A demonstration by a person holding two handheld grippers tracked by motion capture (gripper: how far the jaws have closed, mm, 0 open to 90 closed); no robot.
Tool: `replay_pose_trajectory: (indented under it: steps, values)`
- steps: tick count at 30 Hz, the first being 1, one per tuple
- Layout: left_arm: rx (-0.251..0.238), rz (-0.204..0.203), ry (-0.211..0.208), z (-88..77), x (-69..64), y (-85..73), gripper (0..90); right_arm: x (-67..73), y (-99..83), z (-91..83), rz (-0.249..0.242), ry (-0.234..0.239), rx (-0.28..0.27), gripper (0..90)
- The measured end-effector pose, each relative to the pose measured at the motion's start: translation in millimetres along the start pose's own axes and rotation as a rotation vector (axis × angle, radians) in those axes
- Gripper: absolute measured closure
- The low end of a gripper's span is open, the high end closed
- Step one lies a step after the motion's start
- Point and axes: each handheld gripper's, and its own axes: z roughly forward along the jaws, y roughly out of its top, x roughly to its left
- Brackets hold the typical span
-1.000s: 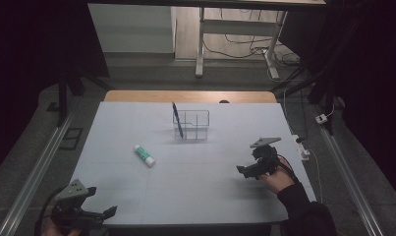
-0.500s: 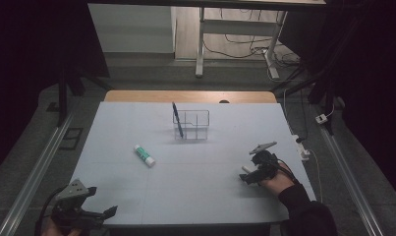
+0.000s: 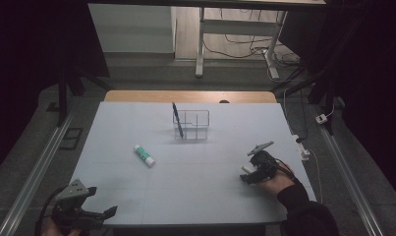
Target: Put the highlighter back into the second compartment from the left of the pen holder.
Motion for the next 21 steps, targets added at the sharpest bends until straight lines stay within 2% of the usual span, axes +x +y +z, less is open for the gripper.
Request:
replay_pose_trajectory:
  steps: [3, 7, 12, 17, 21]
  values:
    - [0.000, 0.001, 0.001, 0.0, -0.1, -0.1, 1.1, 0.7, 1.7, -3.7, -0.014, 0.008, 0.003, 41.3]
    - [0.003, 0.003, 0.005, 0.1, -0.7, -0.1, 1.2, 1.3, 2.1, -6.0, -0.026, 0.015, 0.003, 57.2]
    - [0.003, 0.004, 0.006, -0.3, -0.9, -0.5, 1.2, -0.4, 2.5, -7.5, -0.011, 0.014, 0.008, 75.6]
    - [0.004, 0.006, 0.008, -0.1, -1.4, -0.4, 1.2, 0.3, 4.5, -7.3, -0.023, 0.012, 0.024, 77.7]
    - [0.005, 0.009, 0.008, 0.1, -1.6, -0.2, 1.2, -2.3, 4.3, -7.5, 0.014, 0.028, 0.023, 78.0]
